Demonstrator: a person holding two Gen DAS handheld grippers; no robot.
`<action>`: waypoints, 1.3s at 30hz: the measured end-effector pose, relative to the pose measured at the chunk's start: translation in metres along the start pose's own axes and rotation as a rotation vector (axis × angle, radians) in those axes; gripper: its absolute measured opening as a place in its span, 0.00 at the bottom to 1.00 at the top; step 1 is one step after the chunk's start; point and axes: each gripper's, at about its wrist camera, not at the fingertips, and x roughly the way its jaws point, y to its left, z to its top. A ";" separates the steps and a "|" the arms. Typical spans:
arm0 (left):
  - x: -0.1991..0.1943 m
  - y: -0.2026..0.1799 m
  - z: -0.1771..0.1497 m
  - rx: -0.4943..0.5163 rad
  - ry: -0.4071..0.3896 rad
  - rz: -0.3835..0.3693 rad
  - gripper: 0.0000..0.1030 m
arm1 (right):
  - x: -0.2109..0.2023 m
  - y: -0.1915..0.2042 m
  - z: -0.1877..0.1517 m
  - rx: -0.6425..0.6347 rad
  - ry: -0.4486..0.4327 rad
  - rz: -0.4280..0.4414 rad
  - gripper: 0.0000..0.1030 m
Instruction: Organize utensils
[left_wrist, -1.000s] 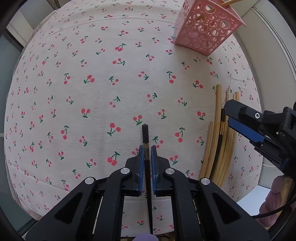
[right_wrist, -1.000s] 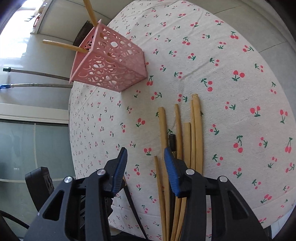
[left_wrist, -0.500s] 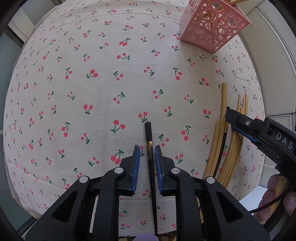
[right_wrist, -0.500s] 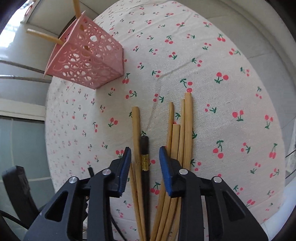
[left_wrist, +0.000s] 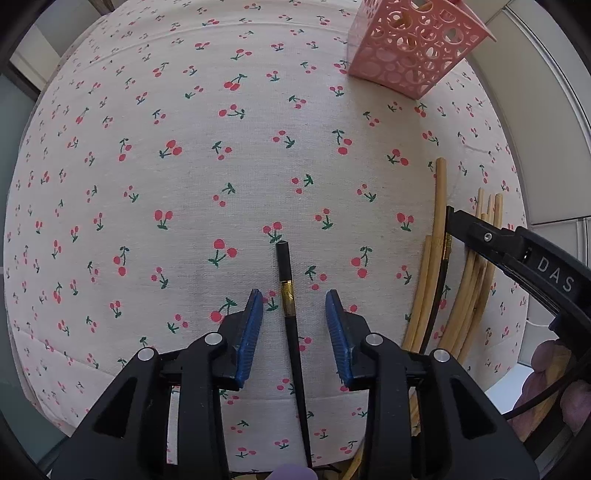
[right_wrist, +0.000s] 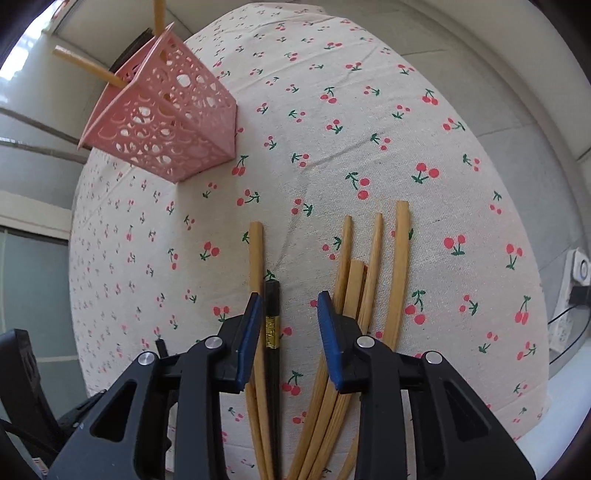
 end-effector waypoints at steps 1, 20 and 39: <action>0.000 0.001 0.000 0.000 0.000 0.000 0.34 | 0.000 0.003 0.000 -0.014 -0.005 -0.015 0.28; -0.007 0.006 -0.014 -0.026 -0.040 0.077 0.42 | 0.007 0.028 -0.004 -0.199 -0.070 -0.130 0.10; -0.056 0.015 -0.009 -0.037 -0.246 -0.142 0.06 | -0.044 0.033 -0.010 -0.213 -0.225 0.066 0.06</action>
